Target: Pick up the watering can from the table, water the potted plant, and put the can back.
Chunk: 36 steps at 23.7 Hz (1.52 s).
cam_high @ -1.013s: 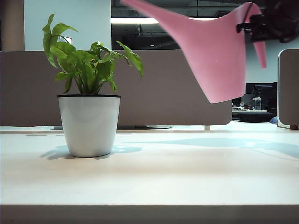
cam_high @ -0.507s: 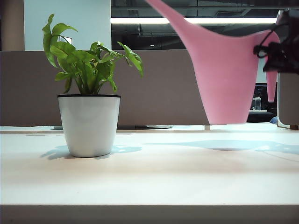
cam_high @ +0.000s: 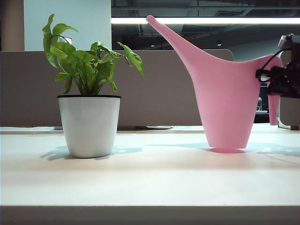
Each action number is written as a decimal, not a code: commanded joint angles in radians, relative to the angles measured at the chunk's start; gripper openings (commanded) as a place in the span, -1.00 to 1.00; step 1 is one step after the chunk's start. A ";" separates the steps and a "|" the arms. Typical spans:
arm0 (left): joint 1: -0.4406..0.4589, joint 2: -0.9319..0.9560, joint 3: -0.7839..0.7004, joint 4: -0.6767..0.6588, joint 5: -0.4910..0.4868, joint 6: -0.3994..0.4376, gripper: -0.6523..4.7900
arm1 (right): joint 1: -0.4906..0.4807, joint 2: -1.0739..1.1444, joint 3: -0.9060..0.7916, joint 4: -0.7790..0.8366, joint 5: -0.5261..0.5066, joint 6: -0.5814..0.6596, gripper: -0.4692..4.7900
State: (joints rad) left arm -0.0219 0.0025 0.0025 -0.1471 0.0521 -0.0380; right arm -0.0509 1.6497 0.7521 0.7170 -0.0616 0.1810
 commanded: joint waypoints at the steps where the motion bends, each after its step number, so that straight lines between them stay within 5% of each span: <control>1: 0.001 0.000 0.004 0.002 0.005 0.000 -0.78 | 0.001 -0.005 0.004 0.125 -0.027 0.058 -0.50; 13: 0.001 0.000 0.004 -0.002 0.004 0.000 -0.78 | 0.000 -0.004 0.000 0.125 -0.049 -0.025 0.15; 27: 0.002 0.000 0.004 -0.002 0.004 0.000 -0.78 | -0.004 -0.132 -0.009 -0.143 -0.045 -0.106 0.22; 32: 0.001 0.000 0.004 -0.011 0.004 0.000 -0.78 | -0.004 -0.264 -0.063 -0.254 -0.019 -0.108 0.22; 36: 0.001 0.000 0.004 -0.013 0.005 -0.003 -0.78 | 0.000 -0.435 -0.135 -0.318 -0.034 -0.072 -0.39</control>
State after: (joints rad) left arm -0.0219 0.0025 0.0025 -0.1555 0.0521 -0.0383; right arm -0.0536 1.2602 0.6231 0.4107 -0.0841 0.0879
